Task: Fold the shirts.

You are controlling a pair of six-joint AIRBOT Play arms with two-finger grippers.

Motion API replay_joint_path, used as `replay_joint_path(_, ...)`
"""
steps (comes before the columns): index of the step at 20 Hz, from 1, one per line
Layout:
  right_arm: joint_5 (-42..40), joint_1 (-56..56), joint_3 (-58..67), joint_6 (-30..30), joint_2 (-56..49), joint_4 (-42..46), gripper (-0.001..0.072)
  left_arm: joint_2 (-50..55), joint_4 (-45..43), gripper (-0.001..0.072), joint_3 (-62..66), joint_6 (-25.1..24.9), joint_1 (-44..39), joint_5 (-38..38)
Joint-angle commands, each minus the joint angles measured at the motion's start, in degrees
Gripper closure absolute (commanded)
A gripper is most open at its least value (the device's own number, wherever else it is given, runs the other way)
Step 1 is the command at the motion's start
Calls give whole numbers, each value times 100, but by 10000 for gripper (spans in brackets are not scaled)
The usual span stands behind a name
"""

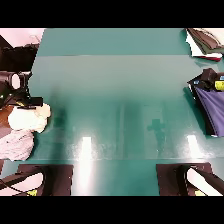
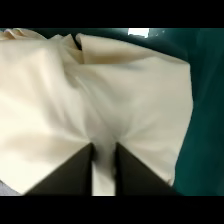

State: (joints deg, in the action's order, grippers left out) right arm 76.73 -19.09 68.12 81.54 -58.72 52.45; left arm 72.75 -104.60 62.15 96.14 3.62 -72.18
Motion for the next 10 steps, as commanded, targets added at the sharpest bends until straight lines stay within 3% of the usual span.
replay_joint_path(1, -24, 2, 2, 2, 0, -4, 691, -11, 26, 687, -72, 31, 11, 120)
replay_joint_path(3, -24, -11, 11, 2, 7, -129, 692, -105, 61, 688, 149, 2, -2, 57)
replay_joint_path(5, -35, -114, 11, 0, 55, -754, 691, -426, 140, 688, 778, -378, -219, 131)
replay_joint_path(7, -271, -264, 9, -105, 229, -1434, 691, -798, 529, 688, 1735, -1305, -678, 162)
replay_joint_path(9, -710, -448, 11, -131, 476, -1919, 691, -1010, 1493, 688, 2900, -2297, -1237, -13)
replay_joint_path(10, -911, -514, 11, -131, 608, -2020, 692, -1019, 1943, 688, 3451, -2472, -1473, -175)
